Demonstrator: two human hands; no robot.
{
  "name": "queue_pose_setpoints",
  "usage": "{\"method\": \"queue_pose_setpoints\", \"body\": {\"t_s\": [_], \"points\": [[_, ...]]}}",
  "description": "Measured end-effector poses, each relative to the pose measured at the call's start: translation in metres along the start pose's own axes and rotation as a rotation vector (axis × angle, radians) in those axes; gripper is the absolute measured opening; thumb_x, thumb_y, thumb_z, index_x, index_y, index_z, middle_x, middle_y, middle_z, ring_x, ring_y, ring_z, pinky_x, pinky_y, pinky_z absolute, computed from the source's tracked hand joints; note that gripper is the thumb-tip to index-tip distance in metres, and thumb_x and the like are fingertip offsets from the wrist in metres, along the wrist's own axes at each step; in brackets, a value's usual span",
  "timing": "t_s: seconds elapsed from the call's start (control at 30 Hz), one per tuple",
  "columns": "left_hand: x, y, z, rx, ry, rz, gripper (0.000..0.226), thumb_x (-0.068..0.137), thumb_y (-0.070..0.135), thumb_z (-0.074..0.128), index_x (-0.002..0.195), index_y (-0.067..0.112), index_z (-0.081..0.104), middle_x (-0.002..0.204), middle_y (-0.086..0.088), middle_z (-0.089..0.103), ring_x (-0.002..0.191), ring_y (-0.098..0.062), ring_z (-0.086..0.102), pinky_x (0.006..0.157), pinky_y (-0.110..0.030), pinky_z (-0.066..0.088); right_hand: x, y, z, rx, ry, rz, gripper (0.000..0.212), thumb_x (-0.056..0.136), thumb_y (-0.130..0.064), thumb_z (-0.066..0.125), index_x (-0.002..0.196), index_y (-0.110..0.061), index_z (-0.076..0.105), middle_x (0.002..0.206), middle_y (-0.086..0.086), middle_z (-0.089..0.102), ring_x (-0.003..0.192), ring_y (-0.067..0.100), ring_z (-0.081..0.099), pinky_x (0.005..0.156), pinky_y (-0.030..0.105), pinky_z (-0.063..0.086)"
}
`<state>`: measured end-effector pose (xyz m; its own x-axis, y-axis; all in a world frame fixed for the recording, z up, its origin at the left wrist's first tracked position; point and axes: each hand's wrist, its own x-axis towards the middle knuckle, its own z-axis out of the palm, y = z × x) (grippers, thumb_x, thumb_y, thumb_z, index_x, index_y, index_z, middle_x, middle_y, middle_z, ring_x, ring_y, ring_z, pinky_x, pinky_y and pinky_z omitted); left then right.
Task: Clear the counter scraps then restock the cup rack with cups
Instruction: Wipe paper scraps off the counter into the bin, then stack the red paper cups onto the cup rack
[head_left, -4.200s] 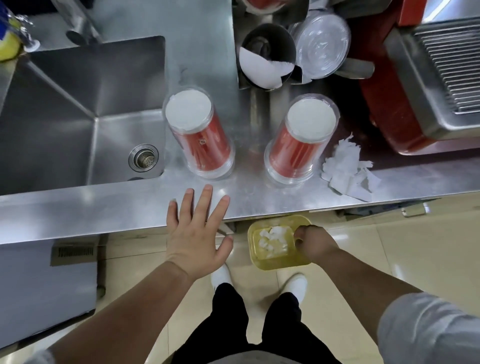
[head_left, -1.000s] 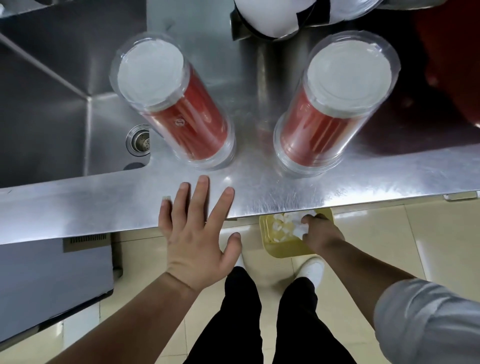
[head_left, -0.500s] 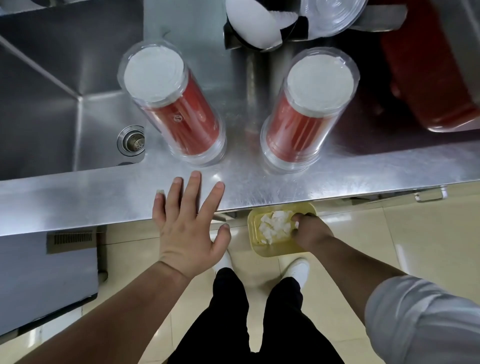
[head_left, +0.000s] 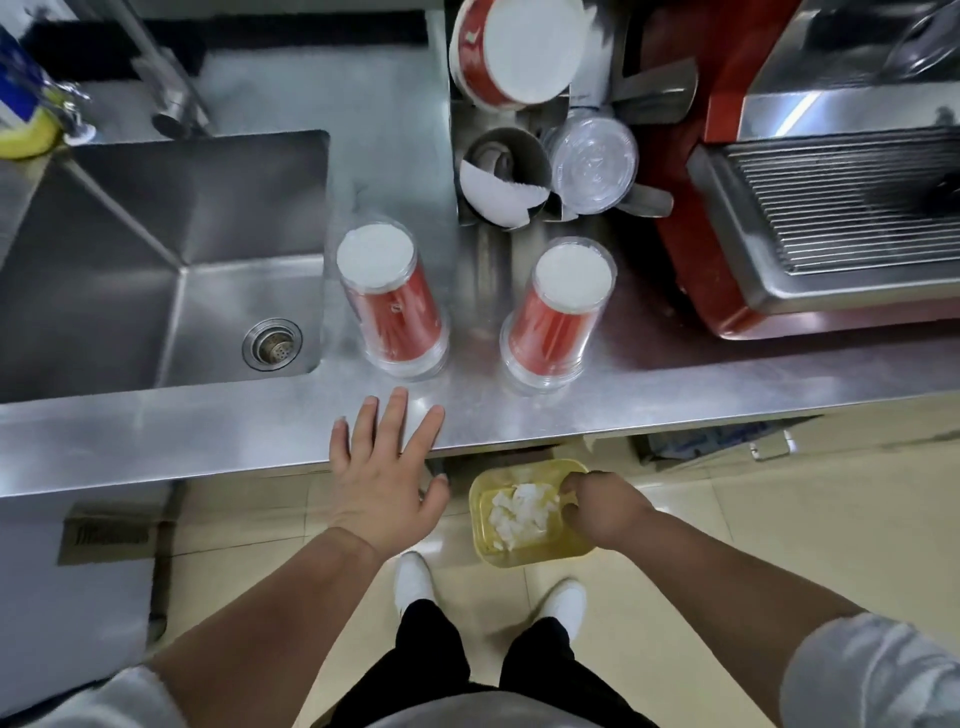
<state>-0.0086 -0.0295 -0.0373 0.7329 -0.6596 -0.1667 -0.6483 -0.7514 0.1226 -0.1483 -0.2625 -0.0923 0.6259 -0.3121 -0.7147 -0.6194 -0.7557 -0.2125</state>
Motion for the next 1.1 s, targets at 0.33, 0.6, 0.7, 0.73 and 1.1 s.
{"method": "queue_pose_setpoints", "body": {"t_s": [0.33,0.6,0.7,0.73,1.1], "points": [[0.002,0.008,-0.032,0.028,-0.178,-0.005,0.077,0.08,0.058,0.026,0.152,0.038,0.006,0.163,-0.007,-0.004,0.148,-0.037,-0.005,0.118,-0.055,0.003,-0.058,-0.023,-0.086,-0.15,0.051,-0.133,0.032,0.088,-0.034,0.05,0.114,-0.022,0.065,0.115,0.002,0.066,0.11,0.024,0.059,0.093,0.035,0.051],[0.022,0.012,-0.068,-0.187,-0.222,0.066,0.027,0.074,0.047,0.038,0.085,0.027,0.053,0.092,0.005,0.051,0.099,-0.022,0.054,0.08,-0.032,0.046,-0.102,-0.039,-0.161,-0.187,0.138,-0.213,0.033,0.089,-0.039,0.051,0.114,-0.024,0.066,0.118,-0.001,0.067,0.113,0.022,0.059,0.094,0.029,0.047],[0.03,0.029,-0.08,-0.388,-0.184,0.094,0.034,0.081,0.046,0.04,0.099,0.026,0.061,0.094,0.006,0.063,0.09,-0.015,0.058,0.077,-0.025,0.044,-0.118,-0.042,-0.193,-0.081,0.192,-0.228,0.036,0.088,-0.044,0.056,0.116,-0.024,0.066,0.117,-0.004,0.067,0.109,0.018,0.06,0.093,0.028,0.047],[0.033,0.036,-0.086,-0.454,-0.161,0.099,0.035,0.086,0.041,0.047,0.115,0.026,0.061,0.105,0.005,0.064,0.094,-0.01,0.056,0.08,-0.021,0.042,-0.121,-0.042,-0.202,-0.018,0.215,-0.228,0.034,0.087,-0.046,0.058,0.113,-0.025,0.067,0.112,-0.006,0.067,0.103,0.016,0.061,0.088,0.028,0.048],[0.077,0.067,-0.094,-0.686,-0.071,0.031,0.089,0.076,0.059,0.061,0.151,0.028,0.024,0.135,0.005,0.046,0.121,-0.014,0.049,0.1,-0.028,0.039,-0.12,-0.065,-0.221,0.214,0.596,-0.409,0.061,0.08,-0.038,0.071,0.135,-0.032,0.047,0.123,-0.001,0.055,0.117,0.014,0.052,0.097,0.023,0.039]]}}
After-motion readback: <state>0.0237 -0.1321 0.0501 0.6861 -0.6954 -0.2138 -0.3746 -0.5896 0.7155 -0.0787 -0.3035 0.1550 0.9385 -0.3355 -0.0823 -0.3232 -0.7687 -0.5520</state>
